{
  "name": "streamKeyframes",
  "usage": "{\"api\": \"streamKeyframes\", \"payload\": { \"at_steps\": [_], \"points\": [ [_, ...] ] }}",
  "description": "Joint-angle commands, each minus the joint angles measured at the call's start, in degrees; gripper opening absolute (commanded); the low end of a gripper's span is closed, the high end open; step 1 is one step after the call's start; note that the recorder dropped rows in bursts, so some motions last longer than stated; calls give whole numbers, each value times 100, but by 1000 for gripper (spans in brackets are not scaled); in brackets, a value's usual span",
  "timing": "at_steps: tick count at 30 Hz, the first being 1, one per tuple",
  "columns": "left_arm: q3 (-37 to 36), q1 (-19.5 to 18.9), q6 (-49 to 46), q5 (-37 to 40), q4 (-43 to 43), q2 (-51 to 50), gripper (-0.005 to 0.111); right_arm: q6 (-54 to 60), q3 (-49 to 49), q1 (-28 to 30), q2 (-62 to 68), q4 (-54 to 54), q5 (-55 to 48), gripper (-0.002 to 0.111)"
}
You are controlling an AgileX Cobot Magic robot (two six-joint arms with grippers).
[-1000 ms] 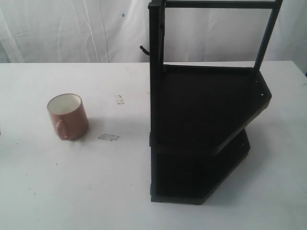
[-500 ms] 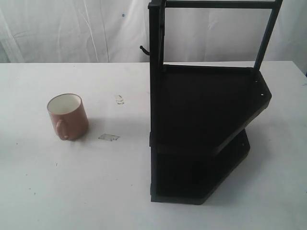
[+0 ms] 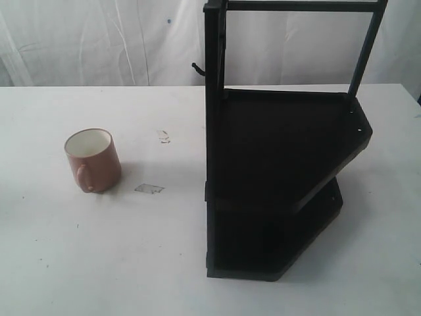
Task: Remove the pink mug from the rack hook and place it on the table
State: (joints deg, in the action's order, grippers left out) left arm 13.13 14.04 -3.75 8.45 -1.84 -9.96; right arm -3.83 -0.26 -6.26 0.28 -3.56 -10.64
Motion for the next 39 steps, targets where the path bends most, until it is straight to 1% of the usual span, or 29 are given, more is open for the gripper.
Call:
{"api": "streamKeyframes", "payload": {
  "at_steps": [1,8,10,12,28,39],
  "points": [
    [-682,-140,-39,-160,-59,477,0,9,26,1,-28,23,44,0],
    [-1313,-140,-39,-172,-59,921,0,9,26,1,-28,23,44,0],
    [-1313,-140,-39,-300,-59,996,0,9,26,1,-28,23,44,0],
    [-1313,-140,-39,-146,-59,996,0,9,26,1,-28,23,44,0],
    [-1313,-140,-144,-134,-59,996,0,9,26,1,-28,23,44,0],
    [-1313,-140,293,-132,-59,996,0,9,26,1,-28,23,44,0]
  ]
}}
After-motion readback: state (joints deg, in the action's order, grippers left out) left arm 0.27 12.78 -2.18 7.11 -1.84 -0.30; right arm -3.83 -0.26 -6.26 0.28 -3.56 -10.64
